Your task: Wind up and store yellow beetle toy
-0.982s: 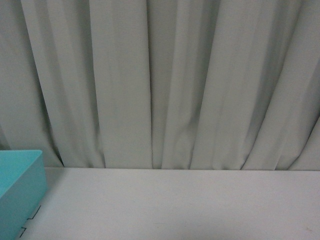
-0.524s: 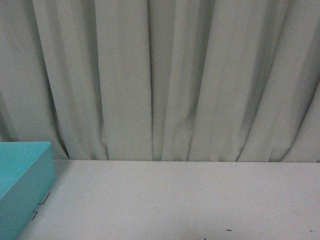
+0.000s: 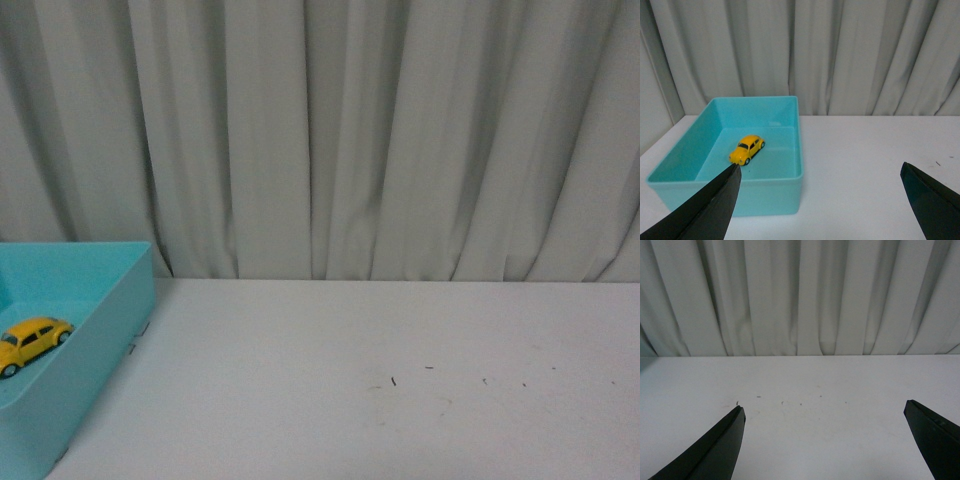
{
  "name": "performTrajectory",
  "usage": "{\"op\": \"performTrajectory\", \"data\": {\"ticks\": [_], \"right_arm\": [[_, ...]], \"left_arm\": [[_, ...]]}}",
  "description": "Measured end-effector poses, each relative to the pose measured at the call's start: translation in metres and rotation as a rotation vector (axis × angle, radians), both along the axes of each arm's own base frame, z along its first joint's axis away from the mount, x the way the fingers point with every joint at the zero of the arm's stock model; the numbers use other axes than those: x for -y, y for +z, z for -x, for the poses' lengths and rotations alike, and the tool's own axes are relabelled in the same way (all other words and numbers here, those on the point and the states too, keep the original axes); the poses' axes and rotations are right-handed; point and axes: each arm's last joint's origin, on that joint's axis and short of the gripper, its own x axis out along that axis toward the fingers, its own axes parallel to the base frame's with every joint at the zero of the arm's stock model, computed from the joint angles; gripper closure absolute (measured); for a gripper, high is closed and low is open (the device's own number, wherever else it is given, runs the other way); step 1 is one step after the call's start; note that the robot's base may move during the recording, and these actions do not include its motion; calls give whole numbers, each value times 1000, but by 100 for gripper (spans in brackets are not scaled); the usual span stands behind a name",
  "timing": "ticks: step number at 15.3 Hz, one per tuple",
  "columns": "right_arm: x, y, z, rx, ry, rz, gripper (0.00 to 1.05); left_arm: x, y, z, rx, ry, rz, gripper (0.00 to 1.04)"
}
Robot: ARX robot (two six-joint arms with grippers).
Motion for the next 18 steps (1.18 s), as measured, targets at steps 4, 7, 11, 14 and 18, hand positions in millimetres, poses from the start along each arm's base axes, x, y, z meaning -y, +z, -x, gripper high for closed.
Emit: {"op": "performTrajectory", "data": {"ticks": [4, 7, 11, 14, 18], "right_arm": [[0, 0, 0, -1, 0, 0, 7], [0, 0, 0, -1, 0, 0, 7], [0, 0, 0, -2, 0, 0, 7], [0, 0, 0, -2, 0, 0, 7], [0, 0, 0, -2, 0, 0, 7]], "left_arm": [[0, 0, 0, -2, 0, 0, 7], [0, 0, 0, -2, 0, 0, 7], [0, 0, 0, -2, 0, 0, 7], [0, 0, 0, -2, 0, 0, 7], [0, 0, 0, -2, 0, 0, 7]]}}
